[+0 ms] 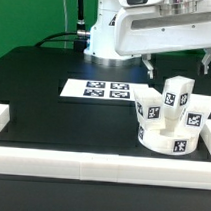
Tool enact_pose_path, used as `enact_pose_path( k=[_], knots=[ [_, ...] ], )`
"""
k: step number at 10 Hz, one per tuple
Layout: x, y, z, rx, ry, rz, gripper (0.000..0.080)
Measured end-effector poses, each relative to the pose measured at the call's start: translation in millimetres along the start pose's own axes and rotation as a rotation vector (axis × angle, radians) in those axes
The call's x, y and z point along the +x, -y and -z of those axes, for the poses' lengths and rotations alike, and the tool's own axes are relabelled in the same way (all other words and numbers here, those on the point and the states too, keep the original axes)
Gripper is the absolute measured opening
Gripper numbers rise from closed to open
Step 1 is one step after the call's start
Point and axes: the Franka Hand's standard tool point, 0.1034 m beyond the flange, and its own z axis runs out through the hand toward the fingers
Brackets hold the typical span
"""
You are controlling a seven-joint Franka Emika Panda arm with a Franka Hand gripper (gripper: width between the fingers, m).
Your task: Assemble stool
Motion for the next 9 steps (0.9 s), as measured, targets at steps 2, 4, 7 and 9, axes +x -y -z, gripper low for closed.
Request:
enact_pose_path(
  k=[2,4,7,9],
  knots=[
    [-0.1,-0.9,-0.4,-0.001,0.001,0.142,0.0648],
    [-0.2,0.9,-0.9,-0.023,0.0,0.317,0.0648],
    [2.5,-0.4,-0.8,-0.055,-0.011,0.643,0.0648],
    [3.2,-1.0,-1.1,-0.064,-0.008,0.775,0.0648]
  ],
)
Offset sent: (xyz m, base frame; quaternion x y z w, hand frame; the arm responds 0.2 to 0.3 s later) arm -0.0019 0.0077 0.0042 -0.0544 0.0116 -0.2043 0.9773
